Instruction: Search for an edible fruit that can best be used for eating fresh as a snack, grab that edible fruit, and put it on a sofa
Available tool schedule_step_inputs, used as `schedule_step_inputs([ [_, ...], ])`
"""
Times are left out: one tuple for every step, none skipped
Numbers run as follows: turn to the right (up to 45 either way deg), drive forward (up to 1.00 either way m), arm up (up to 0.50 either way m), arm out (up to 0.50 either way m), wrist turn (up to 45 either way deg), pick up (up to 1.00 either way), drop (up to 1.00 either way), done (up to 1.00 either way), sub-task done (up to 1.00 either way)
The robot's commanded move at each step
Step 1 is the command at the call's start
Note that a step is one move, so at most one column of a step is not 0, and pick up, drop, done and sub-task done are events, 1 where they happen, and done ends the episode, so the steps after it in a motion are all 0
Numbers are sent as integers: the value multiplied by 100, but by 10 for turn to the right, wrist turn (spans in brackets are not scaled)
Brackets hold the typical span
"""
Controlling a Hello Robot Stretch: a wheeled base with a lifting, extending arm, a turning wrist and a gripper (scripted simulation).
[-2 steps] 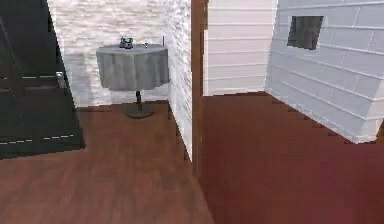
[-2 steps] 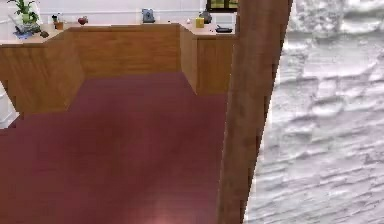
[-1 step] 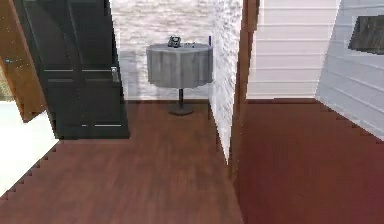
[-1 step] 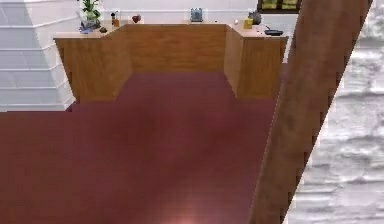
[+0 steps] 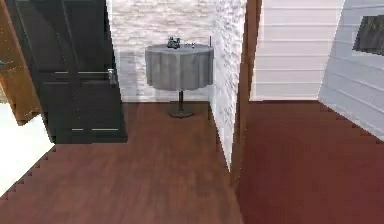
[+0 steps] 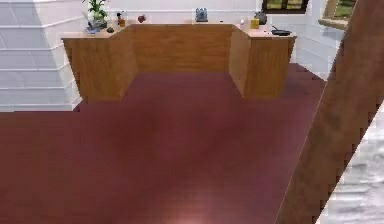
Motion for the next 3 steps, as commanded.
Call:
schedule_step_inputs([
  [450, 0, 0, 0, 0, 0, 0, 0, 0],
  [270, 0, 0, 0, 0, 0, 0, 0, 0],
  [0, 65, 0, 0, 0, 0, 0, 0, 0],
])
